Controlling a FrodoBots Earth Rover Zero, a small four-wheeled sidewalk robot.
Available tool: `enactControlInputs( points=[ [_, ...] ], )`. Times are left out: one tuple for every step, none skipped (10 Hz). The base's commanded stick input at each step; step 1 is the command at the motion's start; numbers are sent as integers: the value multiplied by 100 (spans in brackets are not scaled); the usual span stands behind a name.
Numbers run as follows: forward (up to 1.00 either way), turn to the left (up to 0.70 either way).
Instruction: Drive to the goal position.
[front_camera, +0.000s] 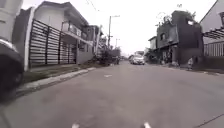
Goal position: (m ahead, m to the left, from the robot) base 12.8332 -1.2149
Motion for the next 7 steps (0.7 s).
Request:
enactControlInputs(
  points=[
    [70, 0],
    [70, 0],
    [70, 0],
    [70, 0],
    [70, 0],
    [70, 0],
    [70, 0]
  ],
)
